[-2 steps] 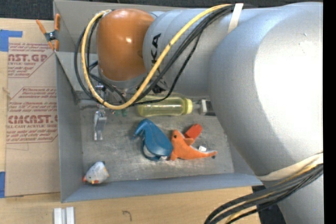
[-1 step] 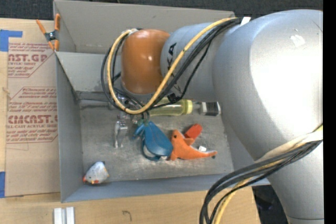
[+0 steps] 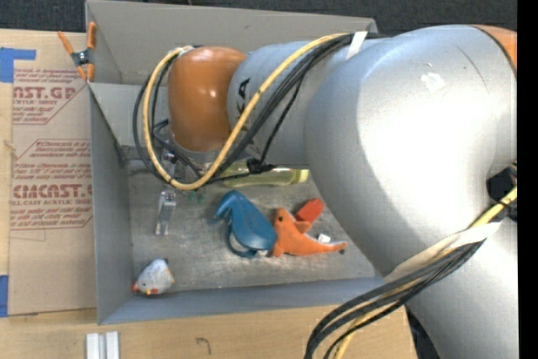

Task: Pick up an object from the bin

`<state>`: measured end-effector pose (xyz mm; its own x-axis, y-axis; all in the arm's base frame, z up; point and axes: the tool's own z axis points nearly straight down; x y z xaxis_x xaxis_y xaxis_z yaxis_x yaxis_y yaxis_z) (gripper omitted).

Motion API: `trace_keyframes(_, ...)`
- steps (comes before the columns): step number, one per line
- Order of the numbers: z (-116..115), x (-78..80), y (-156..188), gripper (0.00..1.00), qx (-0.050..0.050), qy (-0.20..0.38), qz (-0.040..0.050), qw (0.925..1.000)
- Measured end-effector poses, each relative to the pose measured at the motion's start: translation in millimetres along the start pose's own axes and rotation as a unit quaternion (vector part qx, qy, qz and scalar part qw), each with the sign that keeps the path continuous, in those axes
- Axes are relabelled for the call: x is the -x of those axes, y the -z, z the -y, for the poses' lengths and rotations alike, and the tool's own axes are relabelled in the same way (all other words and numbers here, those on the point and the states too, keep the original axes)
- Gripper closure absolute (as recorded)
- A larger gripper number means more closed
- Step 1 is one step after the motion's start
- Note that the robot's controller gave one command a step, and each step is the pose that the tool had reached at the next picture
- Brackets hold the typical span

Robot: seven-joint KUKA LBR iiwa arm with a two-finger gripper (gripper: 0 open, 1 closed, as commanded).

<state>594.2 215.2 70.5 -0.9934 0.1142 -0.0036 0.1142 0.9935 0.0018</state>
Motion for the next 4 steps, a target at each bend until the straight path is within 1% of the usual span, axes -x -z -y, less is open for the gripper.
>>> trace_keyframes(1,43,-7.2,1,0.0,0.002,0.105,0.0011,0.9944)
trace_keyframes(2,72,0.2,14,0.0,-0.001,0.116,-0.001,0.9932)
trace_keyframes(3,159,-2.5,6,1.0,0.005,0.076,0.0044,0.9971)
trace_keyframes(4,159,-2.7,6,1.0,0.005,0.076,0.0044,0.9971)
